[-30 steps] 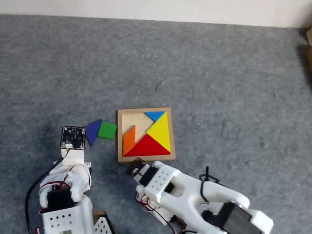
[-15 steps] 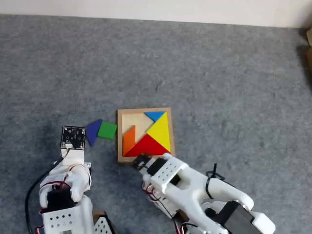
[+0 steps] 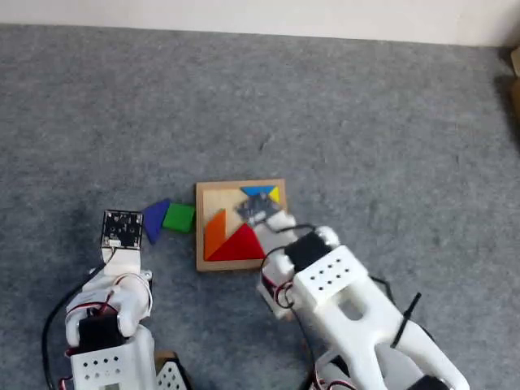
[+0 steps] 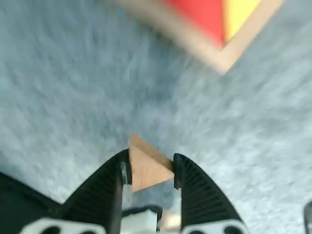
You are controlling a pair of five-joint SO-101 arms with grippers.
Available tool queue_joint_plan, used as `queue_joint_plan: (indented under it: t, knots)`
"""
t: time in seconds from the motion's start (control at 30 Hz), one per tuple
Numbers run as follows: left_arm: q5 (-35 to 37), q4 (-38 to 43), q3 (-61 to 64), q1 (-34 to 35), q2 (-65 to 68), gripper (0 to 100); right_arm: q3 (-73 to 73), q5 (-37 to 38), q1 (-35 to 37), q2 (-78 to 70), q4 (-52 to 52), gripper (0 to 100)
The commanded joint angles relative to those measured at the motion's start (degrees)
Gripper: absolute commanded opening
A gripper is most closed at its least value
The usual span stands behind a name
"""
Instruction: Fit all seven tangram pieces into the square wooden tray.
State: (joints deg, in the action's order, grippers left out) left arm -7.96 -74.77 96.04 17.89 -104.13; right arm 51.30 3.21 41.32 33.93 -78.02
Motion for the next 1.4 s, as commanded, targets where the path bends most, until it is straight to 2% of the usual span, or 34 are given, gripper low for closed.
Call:
queue_joint_plan:
  t: [0.0,0.33,0.5,0.73,1.0,1.2,1.37]
  knots:
    - [0.3,0.8,1.1,0.5,-0.3,1,-9.3,0.0,-2.0,2.1,-0.4,0.4]
    - [0.3,0.8,1.1,0.5,-0.3,1,-29.8,-7.5,-1.9,-20.5,5.5,0.4]
    - [0.3,0.8,1.1,0.5,-0.3,1,-40.0,-8.9,-1.9,-33.5,8.2,0.4]
    - [0.3,0.8,1.1,0.5,-0.3,1,-53.1,-12.7,-2.2,-47.3,8.0,0.7]
    - [0.3,0.8,1.1,0.5,-0.3,1,-59.0,-12.8,-2.2,-53.8,8.0,7.2]
    - [0.3,0.8,1.1,0.5,-0.3,1,-59.4,-12.8,-1.9,-54.1,3.5,18.7]
    - [0.3,0.8,1.1,0.5,-0.3,1,-59.5,-12.8,-1.9,-53.9,3.3,19.9]
